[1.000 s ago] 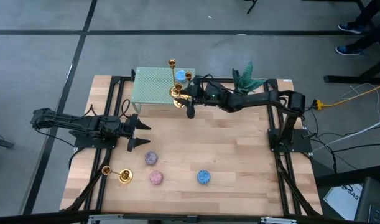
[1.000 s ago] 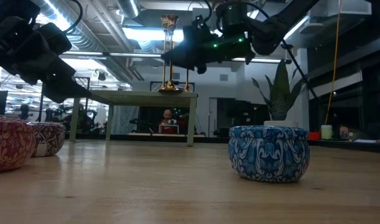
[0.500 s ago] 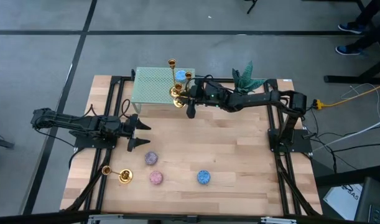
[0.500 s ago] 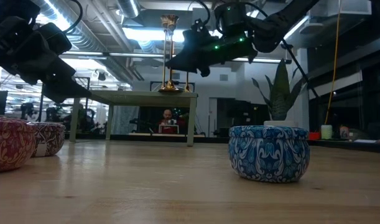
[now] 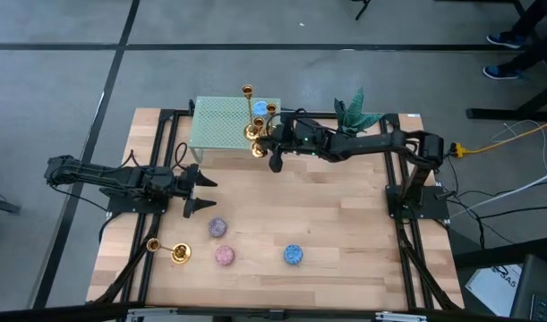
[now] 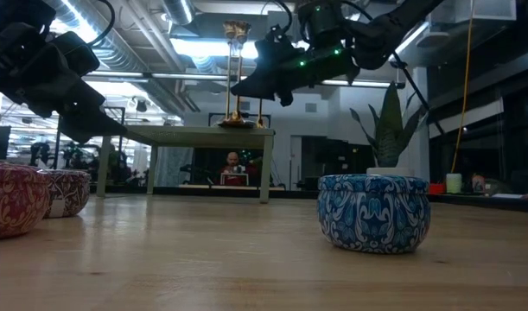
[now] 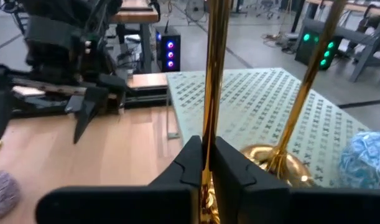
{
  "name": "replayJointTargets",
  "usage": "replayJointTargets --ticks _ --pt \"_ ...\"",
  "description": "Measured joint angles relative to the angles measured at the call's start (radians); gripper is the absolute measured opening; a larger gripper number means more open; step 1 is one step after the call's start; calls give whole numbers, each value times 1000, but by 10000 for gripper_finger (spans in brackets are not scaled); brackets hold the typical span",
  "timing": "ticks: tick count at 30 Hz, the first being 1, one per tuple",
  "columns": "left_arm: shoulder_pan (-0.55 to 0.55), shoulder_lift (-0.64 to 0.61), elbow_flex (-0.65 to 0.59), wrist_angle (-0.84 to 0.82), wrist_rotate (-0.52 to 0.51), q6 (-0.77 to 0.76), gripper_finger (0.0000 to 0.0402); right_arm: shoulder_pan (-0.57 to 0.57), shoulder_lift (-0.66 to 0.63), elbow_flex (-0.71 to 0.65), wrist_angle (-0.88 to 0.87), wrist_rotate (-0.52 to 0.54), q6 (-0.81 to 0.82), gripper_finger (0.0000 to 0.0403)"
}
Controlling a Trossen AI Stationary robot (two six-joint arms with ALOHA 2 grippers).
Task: Pick & Place candle stick holders
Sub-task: Put the gold candle holder on the shelf
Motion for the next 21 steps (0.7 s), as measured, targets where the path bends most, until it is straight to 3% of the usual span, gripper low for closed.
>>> replayJointTargets --ticks 21 --pt "0 0 0 0 0 0 354 -12 -16 0 -47 8 -8 15"
